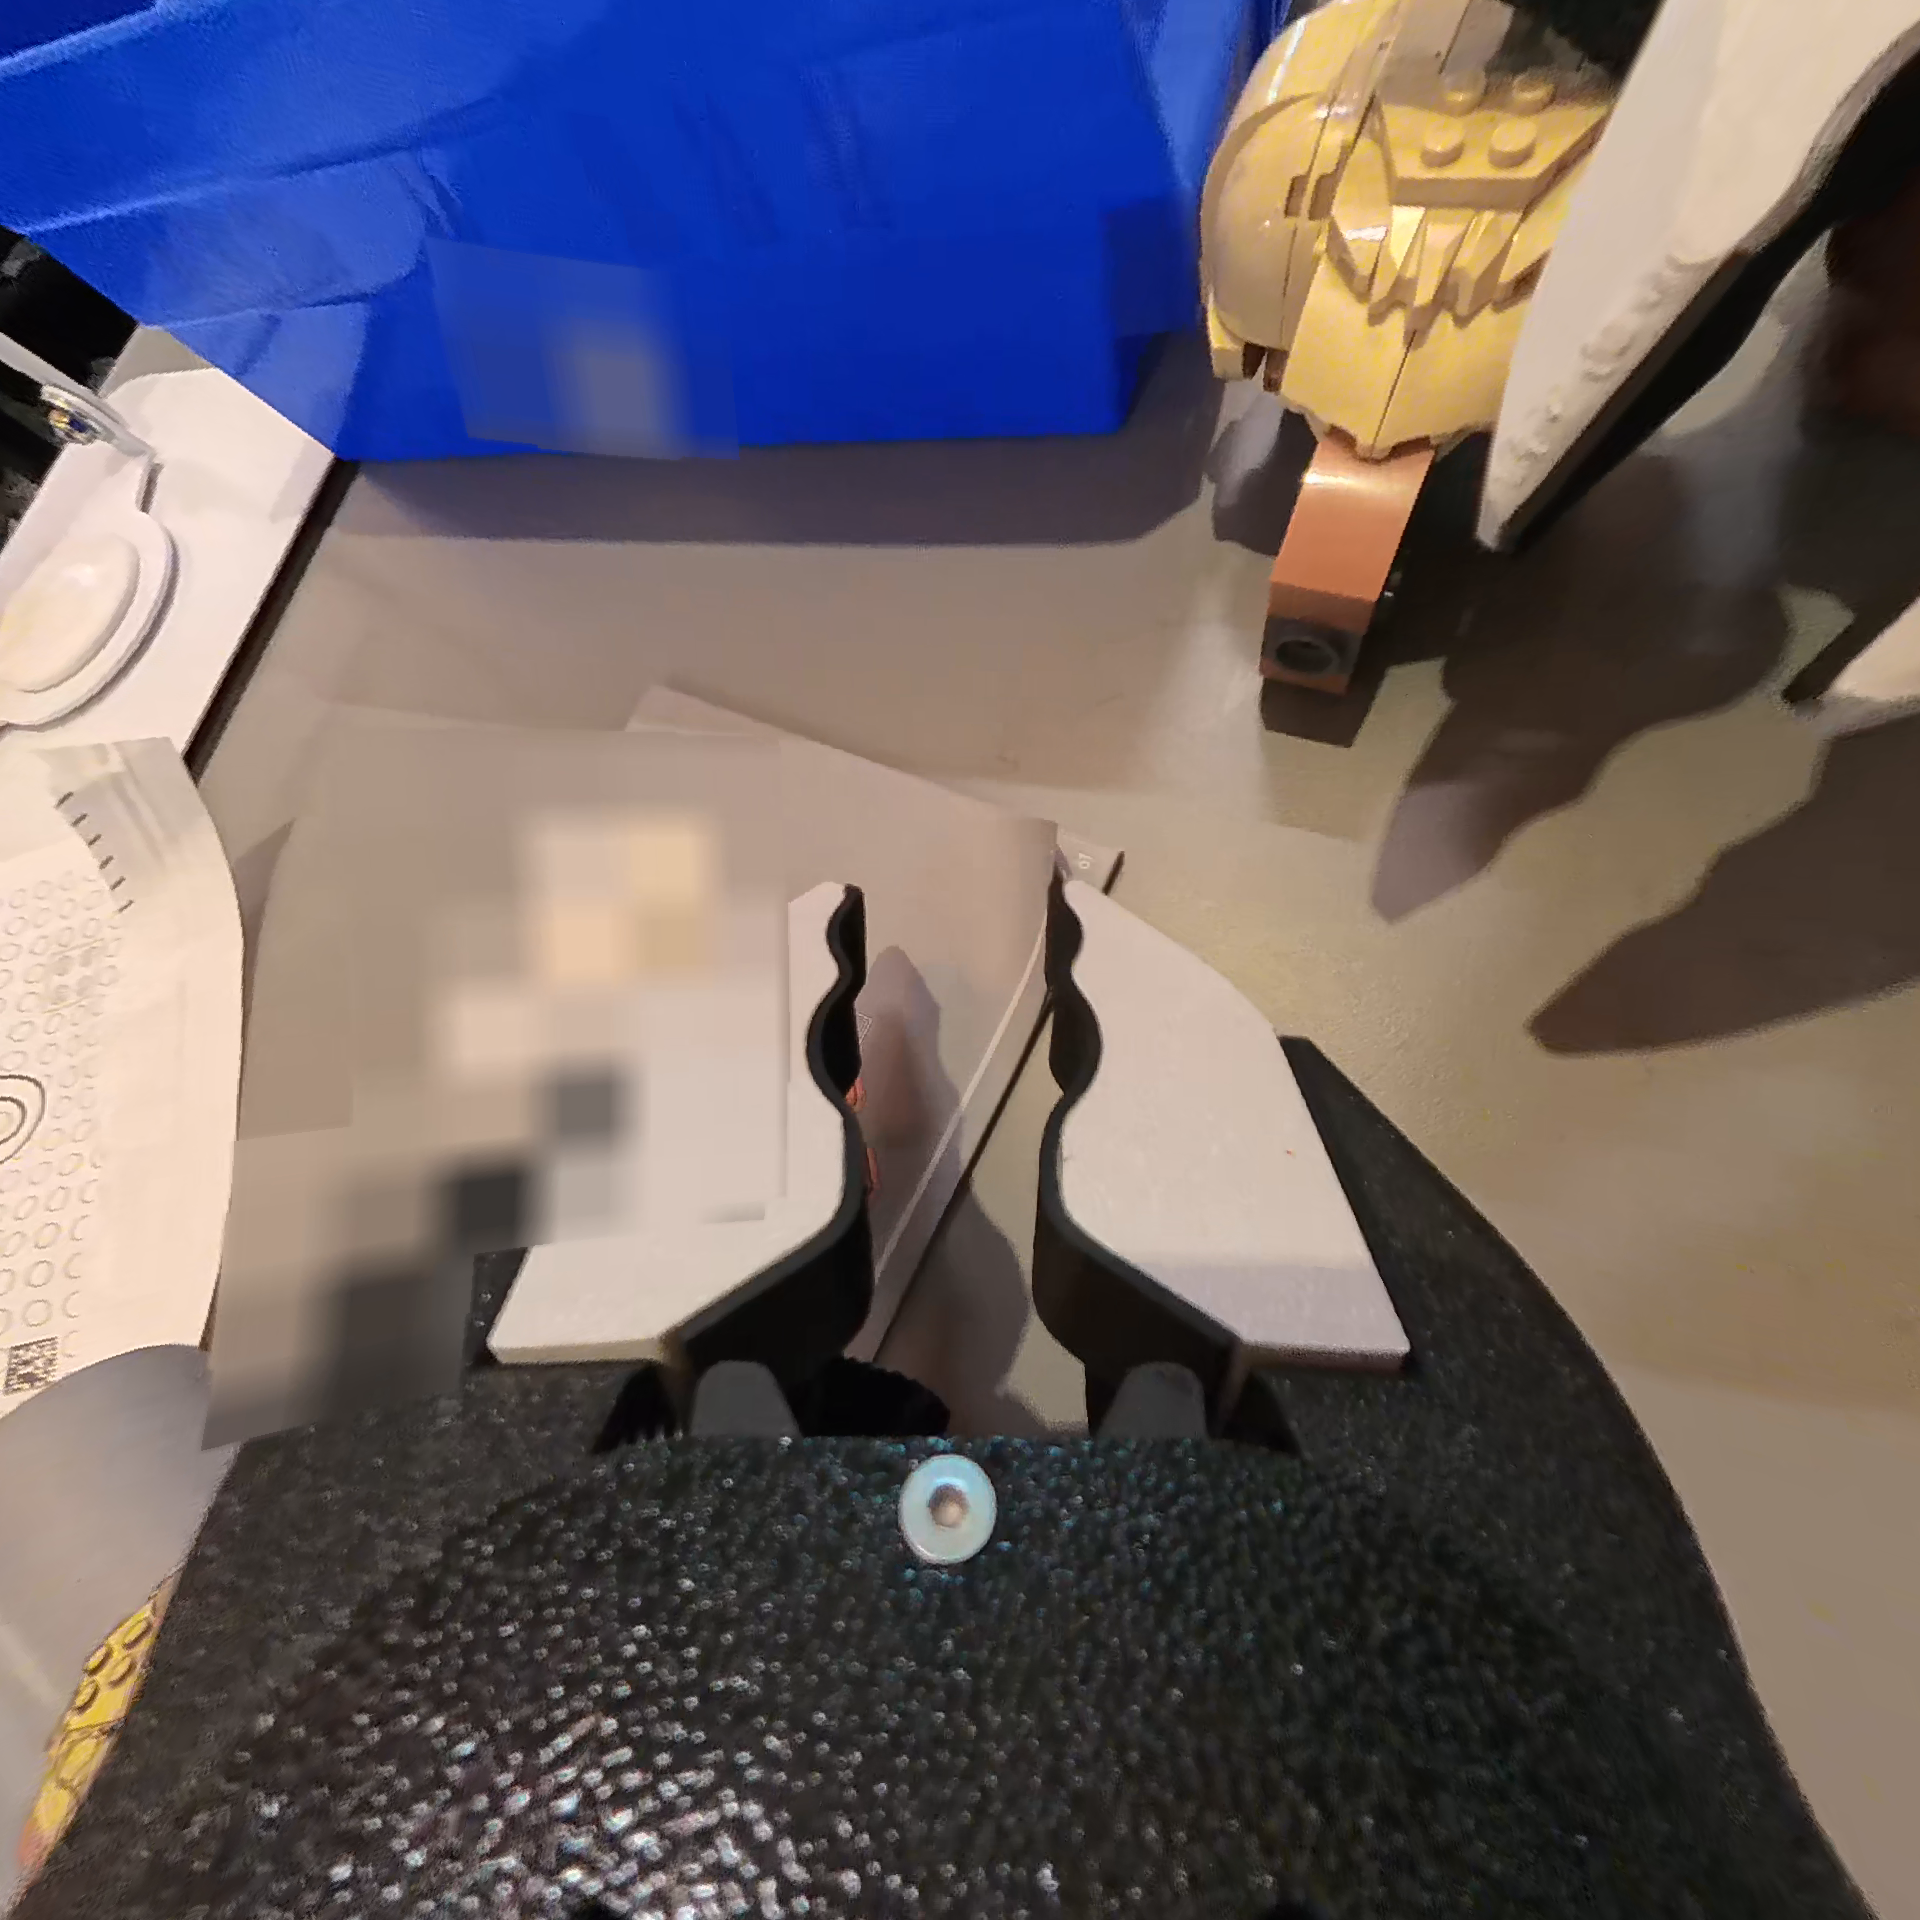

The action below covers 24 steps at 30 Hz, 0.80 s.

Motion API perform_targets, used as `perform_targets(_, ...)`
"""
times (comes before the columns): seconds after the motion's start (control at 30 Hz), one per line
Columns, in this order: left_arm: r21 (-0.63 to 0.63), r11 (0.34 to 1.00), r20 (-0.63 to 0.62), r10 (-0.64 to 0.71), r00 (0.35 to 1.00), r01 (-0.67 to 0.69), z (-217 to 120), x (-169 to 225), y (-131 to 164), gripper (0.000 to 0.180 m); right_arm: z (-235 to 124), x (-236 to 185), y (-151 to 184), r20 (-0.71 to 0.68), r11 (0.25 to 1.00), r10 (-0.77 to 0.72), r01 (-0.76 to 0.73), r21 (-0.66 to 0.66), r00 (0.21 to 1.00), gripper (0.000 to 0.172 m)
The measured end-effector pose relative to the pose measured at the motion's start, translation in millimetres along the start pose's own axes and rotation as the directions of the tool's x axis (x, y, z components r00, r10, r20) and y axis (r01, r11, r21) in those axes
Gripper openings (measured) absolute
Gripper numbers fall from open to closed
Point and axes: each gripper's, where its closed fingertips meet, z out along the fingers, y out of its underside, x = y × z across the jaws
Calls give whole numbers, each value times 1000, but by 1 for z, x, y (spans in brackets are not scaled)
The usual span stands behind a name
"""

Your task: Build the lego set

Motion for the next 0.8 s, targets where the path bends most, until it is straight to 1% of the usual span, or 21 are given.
perform_targets(0.13, 17, 1000, 11, -20, 1000, 19, -2, -3, -1, 30, 1, -1, 1, -11, 1000, -22, 22, -10, 1000, 26)
perform_targets(0.37, 8, 999, 28, 37, 999, -38, -1, 2, -1, 18, 2, -1, 1, -17, 1000, -27, 27, -14, 999, 27)
perform_targets(0.53, 22, 999, -4, 42, 999, -42, -1, 8, -4, 7, 1, -1, 1, -16, 1000, -27, 26, -14, 1000, 27)
perform_targets(0.63, 11, 998, -13, 54, 998, -54, 0, 10, -3, 7, 1, -1, 1, -15, 1000, -26, 26, -14, 1000, 27)
perform_targets(0.8, 2, 998, -25, 68, 997, -68, 1, 13, -1, 0, 1, -1, 1, -15, 1000, -27, 26, -13, 1000, 27)
